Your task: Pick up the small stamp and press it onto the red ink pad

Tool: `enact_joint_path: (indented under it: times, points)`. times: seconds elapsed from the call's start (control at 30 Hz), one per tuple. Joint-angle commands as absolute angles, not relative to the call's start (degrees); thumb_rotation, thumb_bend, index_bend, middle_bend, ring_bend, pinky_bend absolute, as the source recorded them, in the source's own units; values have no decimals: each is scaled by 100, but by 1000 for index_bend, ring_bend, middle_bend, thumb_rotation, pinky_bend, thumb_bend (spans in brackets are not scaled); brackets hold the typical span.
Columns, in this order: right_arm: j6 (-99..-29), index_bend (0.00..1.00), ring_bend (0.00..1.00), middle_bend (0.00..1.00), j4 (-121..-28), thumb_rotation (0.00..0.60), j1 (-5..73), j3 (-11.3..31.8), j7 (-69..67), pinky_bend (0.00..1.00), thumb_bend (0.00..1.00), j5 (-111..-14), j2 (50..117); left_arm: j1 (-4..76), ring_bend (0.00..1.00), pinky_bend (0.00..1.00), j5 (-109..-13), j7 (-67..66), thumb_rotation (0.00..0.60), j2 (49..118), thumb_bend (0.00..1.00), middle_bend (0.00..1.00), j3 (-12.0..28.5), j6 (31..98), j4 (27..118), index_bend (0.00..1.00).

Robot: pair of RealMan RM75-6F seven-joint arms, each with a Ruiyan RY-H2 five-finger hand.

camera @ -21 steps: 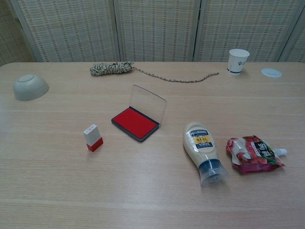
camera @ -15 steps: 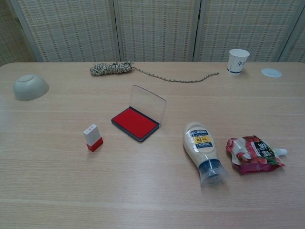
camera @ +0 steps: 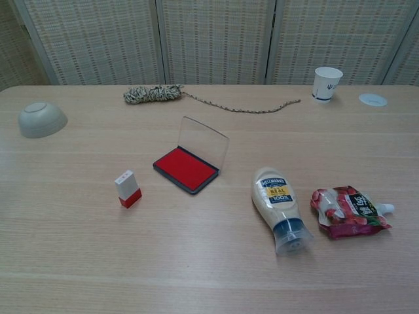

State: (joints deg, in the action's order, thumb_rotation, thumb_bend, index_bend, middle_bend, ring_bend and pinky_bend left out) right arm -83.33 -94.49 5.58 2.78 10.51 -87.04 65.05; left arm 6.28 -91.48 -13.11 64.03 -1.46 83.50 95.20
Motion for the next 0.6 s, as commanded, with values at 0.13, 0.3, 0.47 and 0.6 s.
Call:
enact_joint_path:
  times: [0.13, 0.3, 0.47, 0.6]
  points:
    - [-8248, 0, 0, 0, -9440, 600, 612, 269, 1064, 0, 103, -8722, 6525, 1192, 0, 208, -9303, -1340, 600, 5712, 223, 8, -163, 7505, 10147, 0]
    - [-8230, 0, 0, 0, -9437, 600, 623, 251, 1092, 0, 103, -8736, 6539, 1817, 86, 253, -9182, -1256, 600, 5594, 223, 263, 63, 6708, 10349, 4]
    - [-8185, 0, 0, 0, -9426, 600, 634, 234, 1080, 0, 102, -8722, 6536, 2409, 314, 508, -8953, -1080, 600, 5674, 223, 528, 261, 5921, 10533, 50]
    - [-8136, 0, 0, 0, -9402, 600, 650, 231, 1053, 0, 103, -8689, 6520, 2807, 443, 620, -8710, -1118, 600, 5790, 224, 646, 435, 5456, 10593, 106]
